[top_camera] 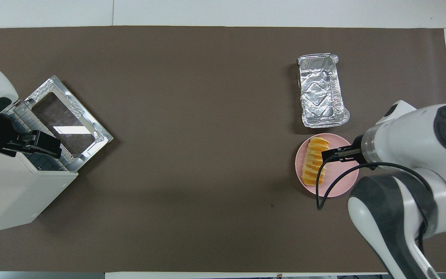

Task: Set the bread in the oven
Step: 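Close the right gripper on the orange bread slices, then lift the bread with the right gripper and carry it over the foil tray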

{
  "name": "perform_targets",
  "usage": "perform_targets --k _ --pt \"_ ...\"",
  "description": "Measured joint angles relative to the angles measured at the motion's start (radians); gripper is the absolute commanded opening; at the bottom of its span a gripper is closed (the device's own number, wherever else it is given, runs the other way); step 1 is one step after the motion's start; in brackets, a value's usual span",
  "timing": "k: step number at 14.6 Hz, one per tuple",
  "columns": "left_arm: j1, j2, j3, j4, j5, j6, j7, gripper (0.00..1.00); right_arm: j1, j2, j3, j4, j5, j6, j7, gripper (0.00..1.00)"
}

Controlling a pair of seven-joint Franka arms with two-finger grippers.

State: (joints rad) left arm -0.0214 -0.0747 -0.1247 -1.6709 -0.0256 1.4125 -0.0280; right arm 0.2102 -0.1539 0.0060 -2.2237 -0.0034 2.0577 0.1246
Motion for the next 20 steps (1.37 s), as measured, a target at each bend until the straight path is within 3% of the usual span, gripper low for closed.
perform_targets --k 3,8,16,18,19,20 --pt "0.0 0.0 0.0 0.0 0.0 0.0 0.0 1.0 0.015 0.057 -0.001 -0.089 0.0 0.167 0.027 1.0" --pt "0.0 0.0 0.0 0.0 0.0 0.0 0.0 1.0 0.01 0.148 -0.008 -0.151 0.0 0.363 0.027 1.0" --pt "0.0 0.0 0.0 0.0 0.0 0.0 0.0 1.0 0.009 0.171 -0.009 -0.18 0.0 0.427 0.027 0.99" --pt "0.0 0.0 0.0 0.0 0.0 0.0 0.0 1.0 0.008 0.179 -0.009 -0.182 0.0 0.436 0.027 0.88" --pt "0.0 0.0 0.0 0.0 0.0 0.0 0.0 1.0 0.008 0.184 -0.01 -0.182 0.0 0.437 0.027 0.77" --pt "0.0 0.0 0.0 0.0 0.0 0.0 0.0 1.0 0.008 0.187 -0.01 -0.182 0.0 0.438 0.027 0.56"
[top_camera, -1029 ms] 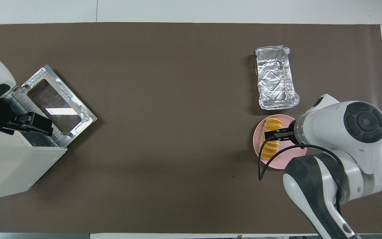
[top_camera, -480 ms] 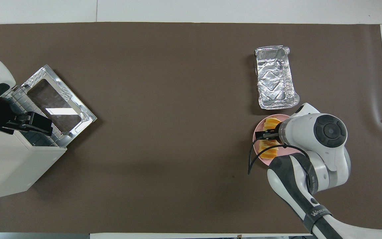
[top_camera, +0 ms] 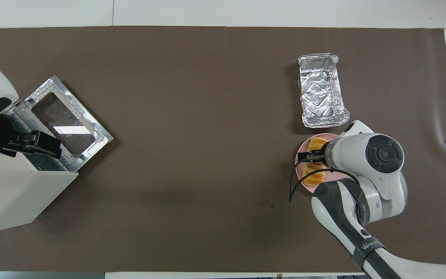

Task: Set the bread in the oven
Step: 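Lift the bread with the right gripper and carry it over the foil tray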

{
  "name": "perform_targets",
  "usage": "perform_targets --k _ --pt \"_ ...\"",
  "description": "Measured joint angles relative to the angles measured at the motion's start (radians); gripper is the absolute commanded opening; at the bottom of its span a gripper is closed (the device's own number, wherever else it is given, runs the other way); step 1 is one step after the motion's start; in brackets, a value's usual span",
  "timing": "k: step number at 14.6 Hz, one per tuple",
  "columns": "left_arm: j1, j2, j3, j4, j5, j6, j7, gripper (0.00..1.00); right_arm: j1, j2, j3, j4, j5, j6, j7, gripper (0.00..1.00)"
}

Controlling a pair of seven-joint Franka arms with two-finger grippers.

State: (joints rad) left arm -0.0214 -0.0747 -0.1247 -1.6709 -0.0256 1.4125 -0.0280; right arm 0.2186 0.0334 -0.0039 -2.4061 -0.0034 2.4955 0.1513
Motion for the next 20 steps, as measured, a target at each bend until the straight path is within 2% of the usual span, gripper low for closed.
perform_targets --k 1,2,8,10,15,20 --pt "0.0 0.0 0.0 0.0 0.0 0.0 0.0 1.0 0.0 0.002 0.0 0.0 0.0 0.0 0.0 0.22" --pt "0.0 0.0 0.0 0.0 0.0 0.0 0.0 1.0 0.0 0.003 0.0 0.0 0.0 0.0 0.0 0.0" --pt "0.0 0.0 0.0 0.0 0.0 0.0 0.0 1.0 -0.001 0.003 -0.001 0.018 0.0 -0.01 0.0 0.0" --pt "0.0 0.0 0.0 0.0 0.0 0.0 0.0 1.0 -0.001 0.003 -0.001 0.065 0.0 -0.08 0.0 0.0" --pt "0.0 0.0 0.0 0.0 0.0 0.0 0.0 1.0 -0.014 0.019 -0.003 0.337 0.0 -0.361 -0.025 0.0" --pt "0.0 0.0 0.0 0.0 0.0 0.0 0.0 1.0 -0.085 0.144 -0.006 0.642 0.0 -0.471 -0.125 0.0"
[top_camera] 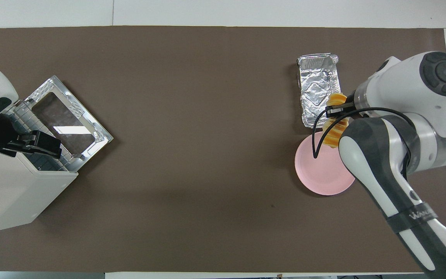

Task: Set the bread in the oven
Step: 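Lift the bread with the right gripper and carry it over the foil tray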

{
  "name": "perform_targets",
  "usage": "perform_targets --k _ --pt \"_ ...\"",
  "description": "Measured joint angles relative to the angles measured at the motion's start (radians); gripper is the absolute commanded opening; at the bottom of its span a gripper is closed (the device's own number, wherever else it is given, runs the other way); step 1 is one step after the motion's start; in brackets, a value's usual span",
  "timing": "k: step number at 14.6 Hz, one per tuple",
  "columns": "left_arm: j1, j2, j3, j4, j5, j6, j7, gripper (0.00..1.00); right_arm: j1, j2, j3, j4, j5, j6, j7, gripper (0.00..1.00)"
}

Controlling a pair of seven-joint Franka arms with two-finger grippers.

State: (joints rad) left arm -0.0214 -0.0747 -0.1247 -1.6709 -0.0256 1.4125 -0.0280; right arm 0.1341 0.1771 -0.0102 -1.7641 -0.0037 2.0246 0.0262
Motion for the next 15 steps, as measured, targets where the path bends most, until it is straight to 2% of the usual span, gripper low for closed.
perform_targets --k 2,4,6,8,11,15 --pt "0.0 0.0 0.0 0.0 0.0 0.0 0.0 1.0 0.0 0.069 0.001 0.103 0.0 -0.036 -0.001 0.0" --pt "0.0 0.0 0.0 0.0 0.0 0.0 0.0 1.0 0.002 0.171 0.001 0.217 0.0 -0.08 -0.001 0.0" --pt "0.0 0.0 0.0 0.0 0.0 0.0 0.0 1.0 0.002 0.293 0.002 0.329 0.0 -0.086 -0.001 0.0" --pt "0.0 0.0 0.0 0.0 0.0 0.0 0.0 1.0 0.002 0.395 0.002 0.397 0.0 -0.068 -0.001 0.0" --pt "0.0 0.0 0.0 0.0 0.0 0.0 0.0 1.0 0.005 0.456 0.002 0.409 0.0 0.018 -0.001 0.0" --pt "0.0 0.0 0.0 0.0 0.0 0.0 0.0 1.0 0.006 0.463 0.002 0.329 0.0 0.133 -0.04 0.0"
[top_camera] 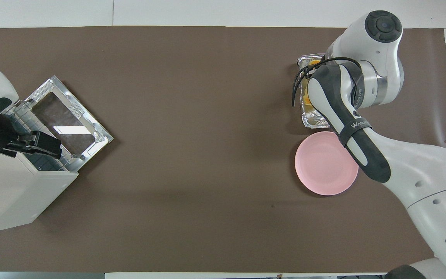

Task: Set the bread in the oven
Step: 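Lift the bread with the right gripper and carry it over the foil tray, then lower the bread into the foil tray and open the right gripper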

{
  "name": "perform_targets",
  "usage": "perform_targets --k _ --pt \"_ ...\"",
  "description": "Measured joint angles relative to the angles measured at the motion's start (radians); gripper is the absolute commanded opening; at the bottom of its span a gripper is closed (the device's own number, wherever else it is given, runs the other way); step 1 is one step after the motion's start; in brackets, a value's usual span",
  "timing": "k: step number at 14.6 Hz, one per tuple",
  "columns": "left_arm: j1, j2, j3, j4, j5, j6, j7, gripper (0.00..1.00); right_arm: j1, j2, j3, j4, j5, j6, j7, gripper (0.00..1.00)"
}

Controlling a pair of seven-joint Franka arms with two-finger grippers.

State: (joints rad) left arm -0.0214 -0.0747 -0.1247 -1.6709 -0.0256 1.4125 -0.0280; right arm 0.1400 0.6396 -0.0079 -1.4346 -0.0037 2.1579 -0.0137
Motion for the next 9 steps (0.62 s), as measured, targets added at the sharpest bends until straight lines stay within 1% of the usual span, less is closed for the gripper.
perform_targets --k 1,2,3,4,6,9 --pt "0.0 0.0 0.0 0.0 0.0 0.0 0.0 1.0 0.0 0.0 0.0 -0.019 0.0 0.02 -0.002 0.0" --pt "0.0 0.0 0.0 0.0 0.0 0.0 0.0 1.0 0.001 0.0 0.0 -0.031 0.0 0.029 -0.002 0.25" --pt "0.0 0.0 0.0 0.0 0.0 0.0 0.0 1.0 0.002 0.0 0.001 -0.036 0.0 0.03 -0.002 0.8" --pt "0.0 0.0 0.0 0.0 0.0 0.0 0.0 1.0 0.002 -0.001 0.001 -0.037 0.0 0.03 -0.002 1.0" --pt "0.0 0.0 0.0 0.0 0.0 0.0 0.0 1.0 0.0 -0.006 0.0 -0.036 0.0 0.023 -0.002 1.0" --pt "0.0 0.0 0.0 0.0 0.0 0.0 0.0 1.0 -0.002 -0.026 -0.001 -0.007 0.0 -0.057 -0.002 1.0"
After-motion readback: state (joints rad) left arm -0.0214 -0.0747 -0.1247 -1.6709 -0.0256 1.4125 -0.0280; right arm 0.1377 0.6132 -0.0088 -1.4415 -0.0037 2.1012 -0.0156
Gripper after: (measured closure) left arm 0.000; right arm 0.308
